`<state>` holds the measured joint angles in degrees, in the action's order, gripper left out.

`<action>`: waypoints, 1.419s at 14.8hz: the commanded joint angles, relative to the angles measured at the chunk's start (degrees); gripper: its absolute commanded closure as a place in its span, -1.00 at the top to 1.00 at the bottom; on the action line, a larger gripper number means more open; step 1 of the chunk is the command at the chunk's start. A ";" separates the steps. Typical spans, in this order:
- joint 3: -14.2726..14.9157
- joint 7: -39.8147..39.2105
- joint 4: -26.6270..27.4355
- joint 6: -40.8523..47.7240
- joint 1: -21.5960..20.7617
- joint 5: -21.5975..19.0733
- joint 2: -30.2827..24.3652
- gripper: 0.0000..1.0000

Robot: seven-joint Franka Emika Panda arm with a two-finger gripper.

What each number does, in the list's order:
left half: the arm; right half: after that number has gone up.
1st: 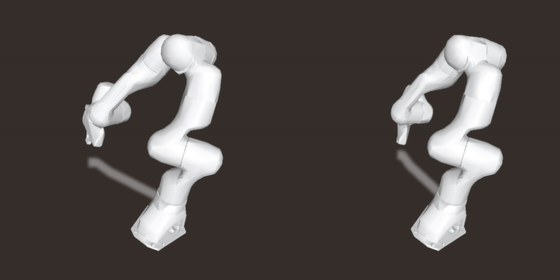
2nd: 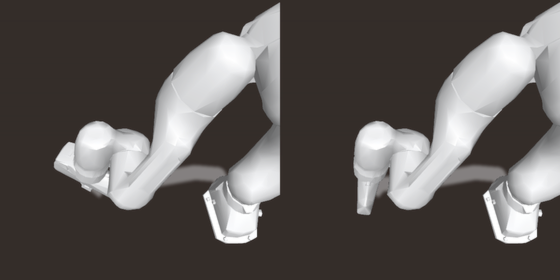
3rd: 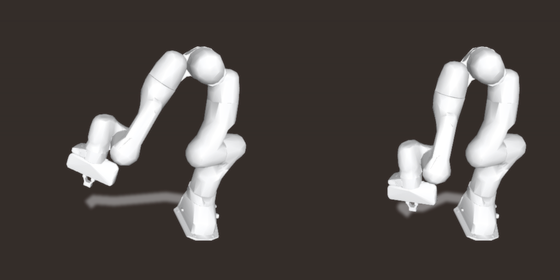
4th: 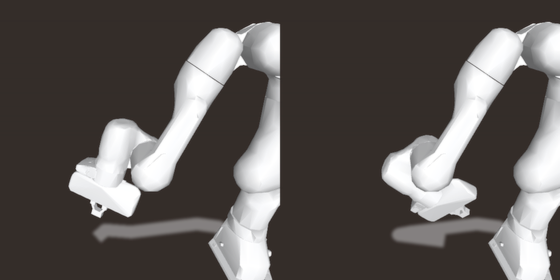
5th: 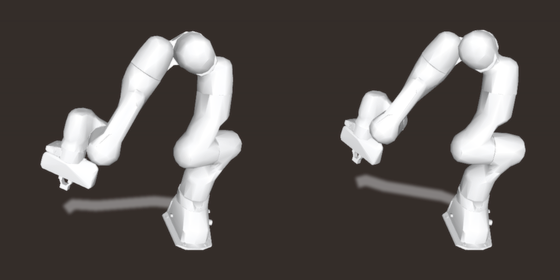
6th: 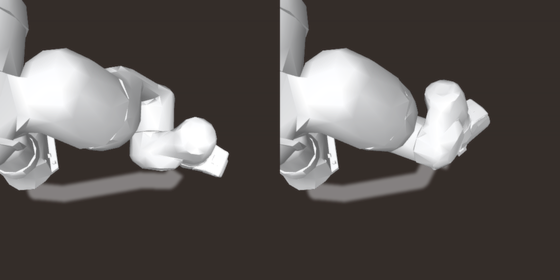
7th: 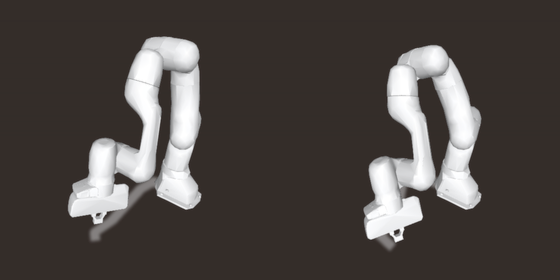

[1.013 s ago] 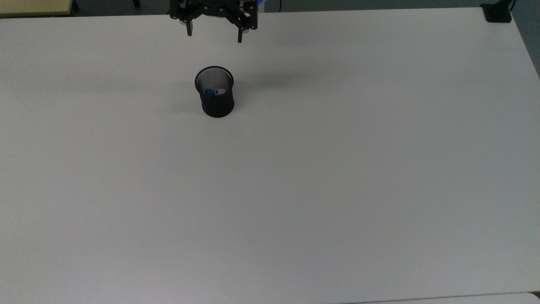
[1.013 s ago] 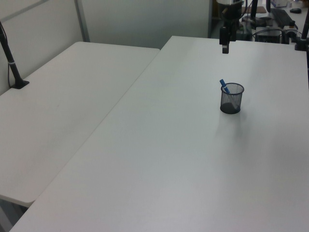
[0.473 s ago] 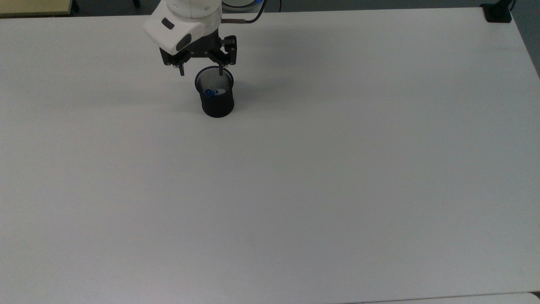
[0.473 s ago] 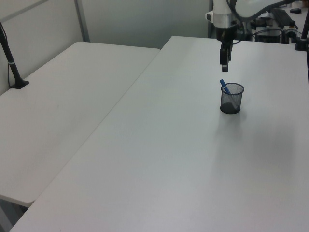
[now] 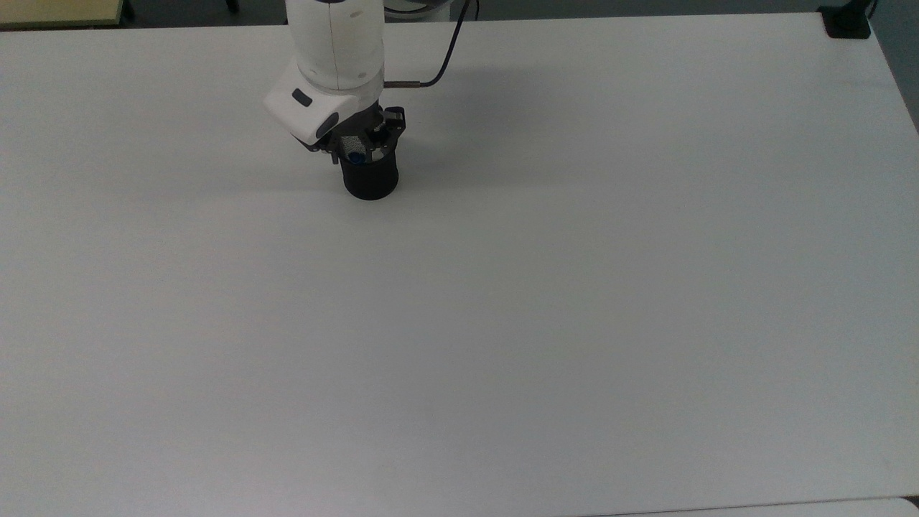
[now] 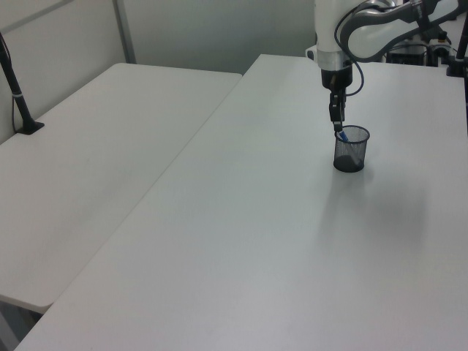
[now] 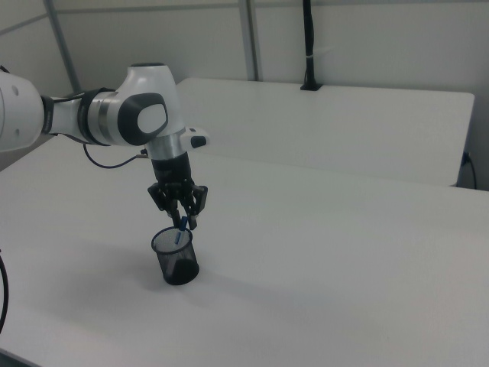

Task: Remove the marker
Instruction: 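Lower the gripper into the cup and close it on the blue marker, then lift the marker straight up out of the pen cup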

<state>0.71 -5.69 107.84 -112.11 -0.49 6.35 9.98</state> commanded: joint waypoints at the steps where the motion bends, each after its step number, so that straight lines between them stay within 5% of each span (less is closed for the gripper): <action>1: 0.26 -0.90 0.88 -2.32 -0.31 -0.37 -0.22 -0.74; 3: 0.26 -0.82 0.62 -1.45 -0.13 -0.98 -0.92 -0.90; 10: 0.43 -0.64 -2.46 3.92 1.28 -2.13 -3.74 -0.90; 16: -0.09 0.23 -10.99 14.55 2.25 -6.25 -4.88 -0.89; 21: -1.24 13.67 -10.55 14.20 -3.63 -9.58 -3.57 -0.88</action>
<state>-0.72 2.16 97.24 -98.65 -0.74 -0.19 5.68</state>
